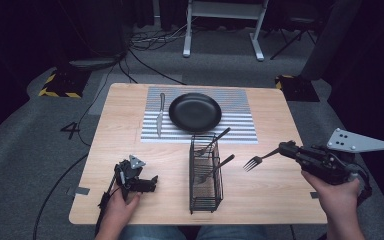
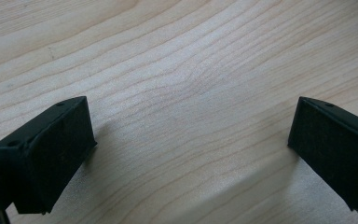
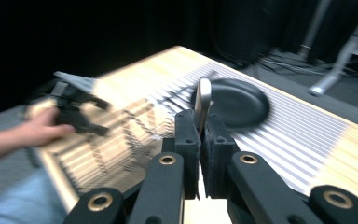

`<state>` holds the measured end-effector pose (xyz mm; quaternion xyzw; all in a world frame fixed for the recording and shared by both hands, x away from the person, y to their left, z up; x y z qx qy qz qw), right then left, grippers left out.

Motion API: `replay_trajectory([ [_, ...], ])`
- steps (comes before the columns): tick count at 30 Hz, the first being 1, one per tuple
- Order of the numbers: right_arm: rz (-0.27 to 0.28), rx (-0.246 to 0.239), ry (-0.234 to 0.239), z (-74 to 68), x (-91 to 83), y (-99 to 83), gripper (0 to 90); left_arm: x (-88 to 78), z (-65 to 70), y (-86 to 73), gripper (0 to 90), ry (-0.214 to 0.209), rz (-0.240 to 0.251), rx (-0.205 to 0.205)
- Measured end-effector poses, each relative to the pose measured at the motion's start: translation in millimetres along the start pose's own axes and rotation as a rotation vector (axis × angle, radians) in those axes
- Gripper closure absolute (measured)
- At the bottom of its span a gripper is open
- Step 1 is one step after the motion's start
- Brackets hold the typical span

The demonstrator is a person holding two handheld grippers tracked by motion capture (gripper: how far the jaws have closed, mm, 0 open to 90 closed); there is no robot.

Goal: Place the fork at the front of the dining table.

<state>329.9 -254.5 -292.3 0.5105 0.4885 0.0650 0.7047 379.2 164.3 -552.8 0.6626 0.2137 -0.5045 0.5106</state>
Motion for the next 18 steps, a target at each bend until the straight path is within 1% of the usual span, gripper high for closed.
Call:
replay_trajectory([
  [2,-0.020,0.015,-0.041,12.4,5.3,-3.2,86.0,0.0,-0.1,0.0,0.3,0.001,0.000,0.000],
  [4,-0.033,0.044,-0.046,24.5,10.5,-6.9,86.0,0.0,0.0,0.0,0.3,0.000,0.000,0.000],
  [5,-0.033,0.044,-0.046,24.5,10.5,-6.9,86.0,0.0,0.0,0.0,0.3,0.000,0.000,0.000],
  [6,-0.040,0.072,-0.055,36.4,15.3,-10.3,86.0,0.0,-0.1,0.0,0.3,0.001,0.000,0.000],
  [9,-0.044,0.114,-0.059,51.2,22.4,-14.7,86.0,0.0,0.0,0.0,0.3,0.000,0.000,0.000],
  [12,-0.050,0.138,-0.055,61.9,31.6,-18.2,86.0,-0.1,0.1,0.0,0.3,-0.001,-0.001,0.000],
  [18,-0.063,0.177,-0.053,78.3,54.2,-21.1,86.0,-0.1,0.0,-0.1,0.3,0.000,-0.001,0.000],
])
Point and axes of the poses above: each handheld gripper's, and its own axes: x roughly forward along the jaws, y roughly out of its top, z roughly to its right, the point moved 6 cm from there along x, roughly forward along the jaws, and after that the axes turned 14 degrees about -z, right-handed, at the moved point
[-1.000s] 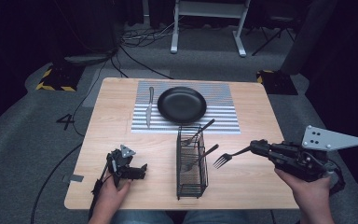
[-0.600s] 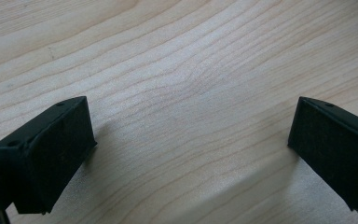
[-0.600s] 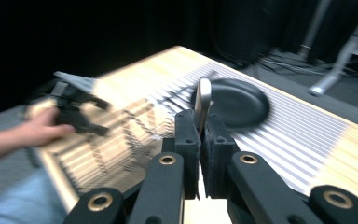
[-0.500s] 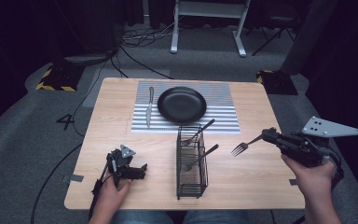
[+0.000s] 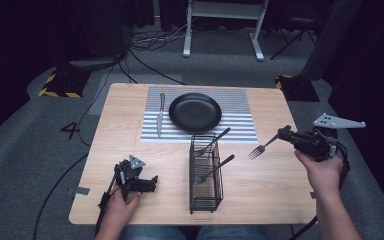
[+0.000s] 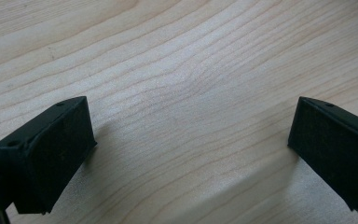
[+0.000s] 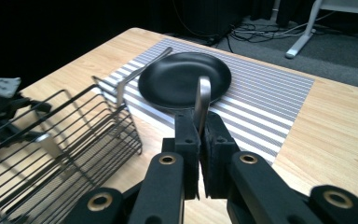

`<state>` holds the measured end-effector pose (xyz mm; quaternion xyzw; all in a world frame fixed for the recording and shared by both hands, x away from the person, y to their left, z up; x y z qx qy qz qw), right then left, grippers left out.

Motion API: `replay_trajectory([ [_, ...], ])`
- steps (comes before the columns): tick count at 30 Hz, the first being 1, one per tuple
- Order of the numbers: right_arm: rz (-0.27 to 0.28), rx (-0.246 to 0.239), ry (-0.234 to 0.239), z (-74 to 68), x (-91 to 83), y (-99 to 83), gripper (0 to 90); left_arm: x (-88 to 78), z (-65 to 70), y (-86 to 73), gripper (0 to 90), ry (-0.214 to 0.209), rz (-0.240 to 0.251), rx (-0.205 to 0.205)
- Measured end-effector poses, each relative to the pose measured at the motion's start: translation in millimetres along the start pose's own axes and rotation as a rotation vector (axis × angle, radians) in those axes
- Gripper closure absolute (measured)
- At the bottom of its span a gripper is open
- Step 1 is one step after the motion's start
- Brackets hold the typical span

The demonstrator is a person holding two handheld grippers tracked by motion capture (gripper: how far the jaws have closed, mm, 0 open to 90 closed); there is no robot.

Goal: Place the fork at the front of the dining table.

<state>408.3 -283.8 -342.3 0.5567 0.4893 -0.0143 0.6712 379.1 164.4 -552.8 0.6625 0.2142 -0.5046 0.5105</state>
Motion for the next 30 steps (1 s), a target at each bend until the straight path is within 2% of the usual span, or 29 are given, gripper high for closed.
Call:
replay_trajectory([
  [5,-0.022,0.022,0.011,9.1,25.6,3.5,86.0,0.0,0.0,0.0,0.3,0.000,0.000,0.000],
  [7,-0.046,0.023,0.032,9.2,38.2,3.4,86.0,0.0,0.0,0.0,0.2,0.000,0.000,0.000],
  [8,-0.046,0.023,0.032,9.2,38.2,3.4,86.0,0.0,0.0,0.0,0.3,0.000,0.000,0.000],
  [11,-0.087,0.016,0.043,6.9,55.8,2.5,86.0,0.0,0.0,0.0,0.3,0.000,0.000,0.000],
  [12,-0.099,0.014,0.064,4.7,65.9,1.7,86.0,0.0,0.0,0.0,0.3,0.000,0.000,0.000],
  [15,-0.095,0.026,0.136,2.9,80.0,0.0,86.0,0.0,0.0,0.0,0.3,0.000,0.000,0.000],
  [18,-0.130,0.047,0.164,2.7,94.2,-3.4,86.0,0.0,0.0,0.0,0.3,0.000,0.000,0.000],
  [22,-0.145,0.063,0.193,2.2,103.6,-5.7,86.0,0.0,0.0,0.0,0.3,0.000,0.000,0.001],
  [30,-0.157,0.064,0.190,1.4,108.7,-5.9,85.8,0.0,0.0,0.0,0.3,-0.001,0.000,0.000],
])
Point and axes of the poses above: each handheld gripper's, and its own axes: x roughly forward along the jaws, y roughly out of its top, z roughly to its right, the point moved 6 cm from there along x, roughly forward along the jaws, and after that the axes turned 14 degrees about -z, right-handed, at the moved point
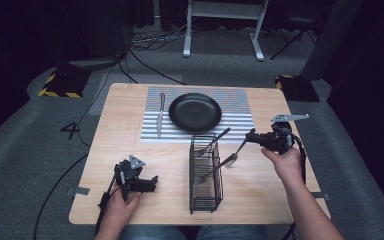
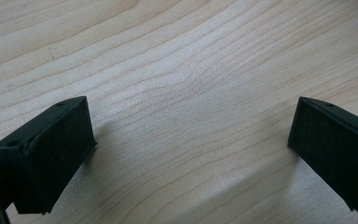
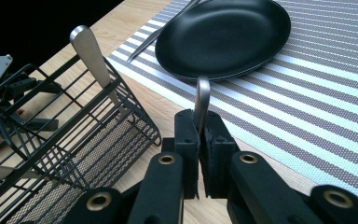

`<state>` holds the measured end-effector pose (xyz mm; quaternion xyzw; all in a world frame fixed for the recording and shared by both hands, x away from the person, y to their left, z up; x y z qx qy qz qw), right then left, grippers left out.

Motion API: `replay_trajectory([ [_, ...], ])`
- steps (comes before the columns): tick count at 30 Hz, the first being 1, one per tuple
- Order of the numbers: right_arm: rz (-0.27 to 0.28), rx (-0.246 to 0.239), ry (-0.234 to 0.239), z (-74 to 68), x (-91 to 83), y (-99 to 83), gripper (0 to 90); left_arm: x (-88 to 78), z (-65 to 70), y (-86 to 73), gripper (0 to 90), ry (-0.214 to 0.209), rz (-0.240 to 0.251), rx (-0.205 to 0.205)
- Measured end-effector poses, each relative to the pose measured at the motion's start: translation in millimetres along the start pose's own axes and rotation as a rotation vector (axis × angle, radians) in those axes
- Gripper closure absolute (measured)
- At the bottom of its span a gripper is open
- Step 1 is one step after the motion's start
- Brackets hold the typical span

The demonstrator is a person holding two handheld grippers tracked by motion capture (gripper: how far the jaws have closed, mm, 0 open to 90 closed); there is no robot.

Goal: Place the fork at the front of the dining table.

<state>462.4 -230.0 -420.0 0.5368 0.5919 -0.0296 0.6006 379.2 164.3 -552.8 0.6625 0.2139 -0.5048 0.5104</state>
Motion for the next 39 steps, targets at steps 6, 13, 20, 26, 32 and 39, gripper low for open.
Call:
replay_trajectory([
  [6,0.002,0.030,-0.014,7.0,0.2,-1.3,84.3,0.0,0.0,-0.1,0.3,0.000,0.000,0.000],
  [13,-0.011,0.032,-0.088,16.0,-0.7,-9.0,79.5,0.0,0.0,0.0,0.3,0.001,0.000,0.000],
  [20,-0.020,0.063,-0.117,28.6,1.7,-25.1,75.1,0.0,0.0,0.0,0.3,0.001,0.000,0.000],
  [26,-0.028,0.120,-0.115,45.7,5.5,-43.3,71.5,0.0,0.0,0.0,0.3,0.000,0.000,0.000],
  [32,-0.037,0.154,-0.120,56.4,11.0,-52.8,70.1,0.0,0.0,0.0,0.3,0.000,0.000,0.000],
  [39,-0.056,0.188,-0.123,67.8,18.3,-59.9,69.4,0.0,0.0,0.0,0.3,0.000,0.000,0.000],
])
Point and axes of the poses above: each handheld gripper's, and its own axes: x roughly forward along the jaws, y roughly out of its top, z roughly to its right, the point moved 6 cm from there along x, roughly forward along the jaws, and after that the axes turned 14 degrees about -z, right-handed, at the moved point
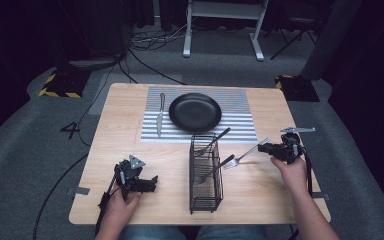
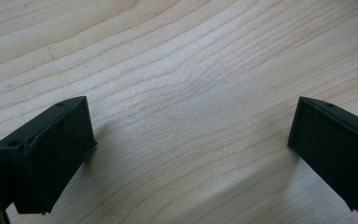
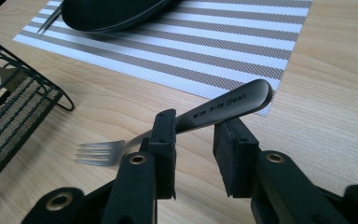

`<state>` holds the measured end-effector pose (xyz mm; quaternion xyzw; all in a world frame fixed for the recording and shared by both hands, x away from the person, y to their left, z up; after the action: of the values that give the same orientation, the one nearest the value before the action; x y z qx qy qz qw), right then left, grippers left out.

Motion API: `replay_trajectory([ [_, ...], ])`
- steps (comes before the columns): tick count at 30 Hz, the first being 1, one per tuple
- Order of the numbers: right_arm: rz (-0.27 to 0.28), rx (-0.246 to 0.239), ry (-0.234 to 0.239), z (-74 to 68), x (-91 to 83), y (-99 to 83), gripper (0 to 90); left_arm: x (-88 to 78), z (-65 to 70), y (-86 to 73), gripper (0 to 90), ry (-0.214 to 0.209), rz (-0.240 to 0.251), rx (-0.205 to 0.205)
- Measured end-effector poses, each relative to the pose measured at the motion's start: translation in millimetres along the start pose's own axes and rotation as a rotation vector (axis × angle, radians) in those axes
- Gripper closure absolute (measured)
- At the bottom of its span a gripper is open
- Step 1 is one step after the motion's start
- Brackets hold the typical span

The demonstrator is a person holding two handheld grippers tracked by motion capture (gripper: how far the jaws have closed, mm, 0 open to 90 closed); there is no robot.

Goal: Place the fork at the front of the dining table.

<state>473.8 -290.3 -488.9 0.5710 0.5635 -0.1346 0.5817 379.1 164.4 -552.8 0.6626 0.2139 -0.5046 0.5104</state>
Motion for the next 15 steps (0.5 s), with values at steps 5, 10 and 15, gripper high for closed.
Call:
replay_trajectory([
  [5,-0.025,0.030,-0.004,12.4,13.1,-6.8,70.7,0.0,0.0,0.0,0.3,0.000,0.000,0.000],
  [10,-0.042,0.067,0.002,21.2,21.9,-12.3,70.7,0.0,0.1,0.0,0.3,-0.001,0.000,0.000],
  [15,-0.032,0.081,-0.004,24.2,21.7,-11.1,68.7,0.0,0.0,0.0,0.3,0.000,0.000,0.000],
])
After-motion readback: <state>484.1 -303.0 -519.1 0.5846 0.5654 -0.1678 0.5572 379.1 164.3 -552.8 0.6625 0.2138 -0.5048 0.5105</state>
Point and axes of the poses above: each handheld gripper's, and its own axes: x roughly forward along the jaws, y roughly out of its top, z roughly to its right, the point moved 6 cm from there along x, roughly forward along the jaws, and after that the axes turned 14 degrees about -z, right-handed, at the moved point
